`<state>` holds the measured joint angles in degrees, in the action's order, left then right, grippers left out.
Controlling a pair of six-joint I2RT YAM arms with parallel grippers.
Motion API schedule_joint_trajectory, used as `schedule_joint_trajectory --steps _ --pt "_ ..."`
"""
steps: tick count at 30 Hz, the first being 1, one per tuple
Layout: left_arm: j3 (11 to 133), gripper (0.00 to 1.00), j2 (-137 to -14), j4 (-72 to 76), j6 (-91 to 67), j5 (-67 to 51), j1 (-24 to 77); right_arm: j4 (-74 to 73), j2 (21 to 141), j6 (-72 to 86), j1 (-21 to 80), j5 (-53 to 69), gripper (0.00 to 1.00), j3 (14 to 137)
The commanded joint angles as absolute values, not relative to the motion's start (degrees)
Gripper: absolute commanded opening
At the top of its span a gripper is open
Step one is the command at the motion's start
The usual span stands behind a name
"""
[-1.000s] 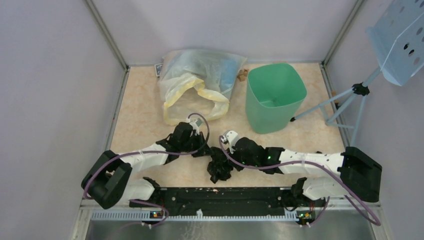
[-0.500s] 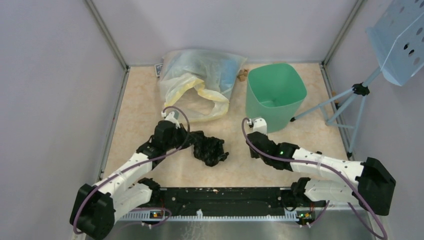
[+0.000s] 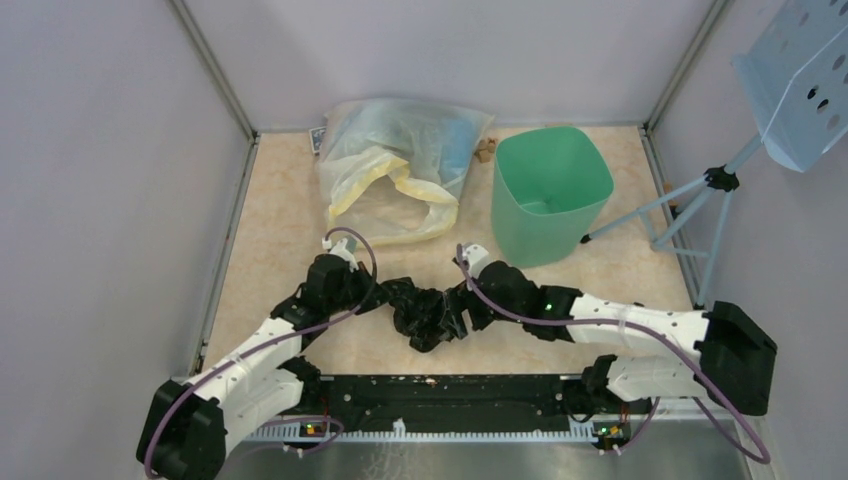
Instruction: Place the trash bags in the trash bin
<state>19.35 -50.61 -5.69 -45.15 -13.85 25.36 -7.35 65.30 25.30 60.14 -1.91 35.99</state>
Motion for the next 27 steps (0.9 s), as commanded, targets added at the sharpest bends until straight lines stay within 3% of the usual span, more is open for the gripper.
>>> schedule_joint_trajectory --steps 1,2,4,11,18,27 --pt "21.09 0.00 -49.64 -6.56 -46.18 -12.77 25.24 -2.00 70.08 25.98 64.73 3.08 0.76 39.79" --pt "21.06 0.00 -49.66 -6.98 -46.61 -12.21 25.16 -1.84 71.32 26.38 65.37 3.08 0.75 39.81" --pt "20.88 0.00 -49.58 -7.41 -47.63 -11.19 25.21 -1.73 73.07 27.52 65.65 2.63 0.63 39.45" --pt "22.24 0.00 -49.07 -9.22 -48.08 -6.04 22.83 -7.40 71.27 29.03 65.65 -3.87 0.00 39.09" --pt "28.46 0.00 -56.29 -11.47 -43.76 -2.05 15.30 -26.11 65.64 31.69 63.50 -19.60 0.00 43.68" --pt "37.57 0.00 -66.58 -8.86 -41.11 -6.63 12.13 -28.04 51.20 33.49 54.76 -16.83 0.00 38.72"
